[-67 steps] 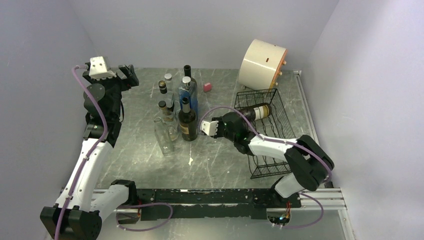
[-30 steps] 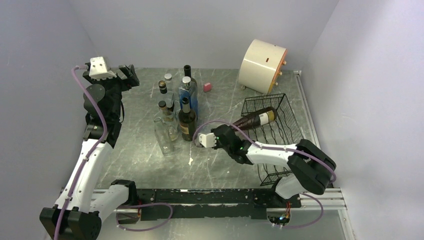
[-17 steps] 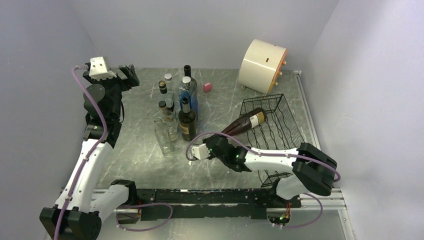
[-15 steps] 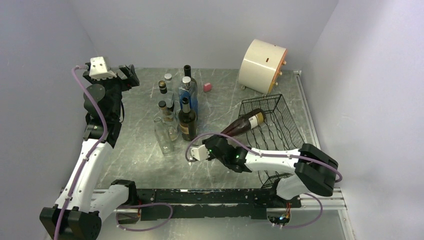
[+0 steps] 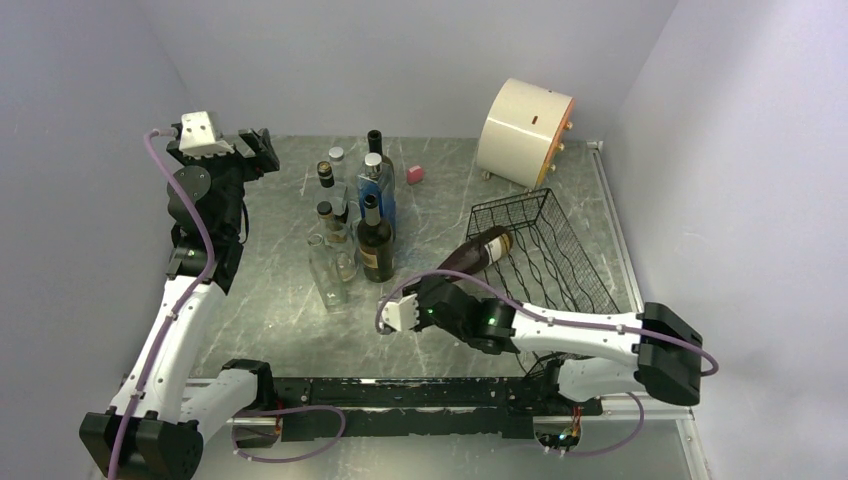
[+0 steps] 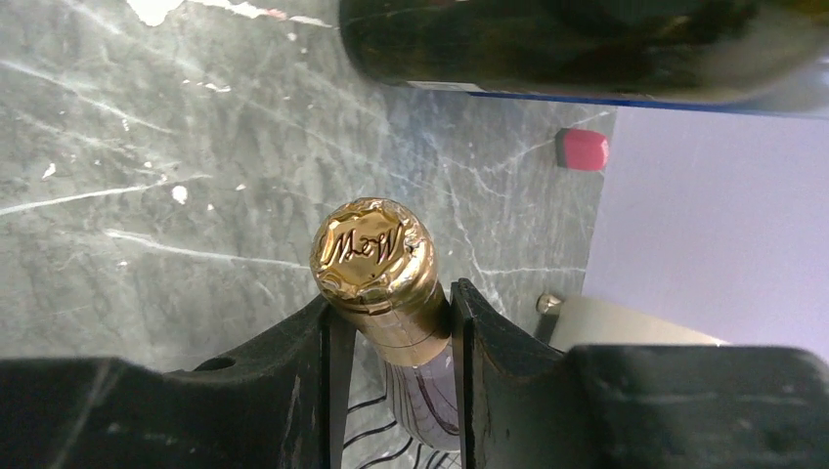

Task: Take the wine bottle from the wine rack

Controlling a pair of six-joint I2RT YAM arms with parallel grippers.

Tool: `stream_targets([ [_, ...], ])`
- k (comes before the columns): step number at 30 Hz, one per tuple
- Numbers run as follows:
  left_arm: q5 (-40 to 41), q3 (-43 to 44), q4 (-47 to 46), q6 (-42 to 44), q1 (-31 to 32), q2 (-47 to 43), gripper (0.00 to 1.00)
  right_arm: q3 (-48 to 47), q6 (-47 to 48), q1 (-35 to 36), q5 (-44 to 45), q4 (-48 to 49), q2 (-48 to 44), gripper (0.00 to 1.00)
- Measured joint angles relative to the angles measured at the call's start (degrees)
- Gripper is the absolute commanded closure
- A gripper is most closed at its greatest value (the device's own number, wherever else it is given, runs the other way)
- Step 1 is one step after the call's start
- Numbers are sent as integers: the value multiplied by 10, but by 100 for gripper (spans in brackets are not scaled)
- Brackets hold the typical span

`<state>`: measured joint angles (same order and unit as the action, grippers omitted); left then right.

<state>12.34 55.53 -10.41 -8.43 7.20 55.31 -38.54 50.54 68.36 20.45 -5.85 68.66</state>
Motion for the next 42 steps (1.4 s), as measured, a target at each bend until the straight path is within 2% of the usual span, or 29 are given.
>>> stream_targets([
  [14, 0, 0, 0, 0, 0, 0, 7, -50, 37, 70, 57, -39, 180, 100],
  [23, 0, 0, 0, 0, 0, 0, 7, -95, 21, 139, 22, -53, 261, 100],
  [28, 0, 0, 0, 0, 0, 0, 7, -106, -15, 152, -1, -58, 228, 100],
  [34, 0, 0, 0, 0, 0, 0, 7, -104, -78, 150, -36, -68, 98, 100],
  [38, 0, 0, 0, 0, 0, 0, 7, -87, -113, 150, -52, -31, 23, 100],
  [42, -1, 0, 0, -3, 0, 0, 7, -78, -133, 135, -70, 17, -2, 100],
])
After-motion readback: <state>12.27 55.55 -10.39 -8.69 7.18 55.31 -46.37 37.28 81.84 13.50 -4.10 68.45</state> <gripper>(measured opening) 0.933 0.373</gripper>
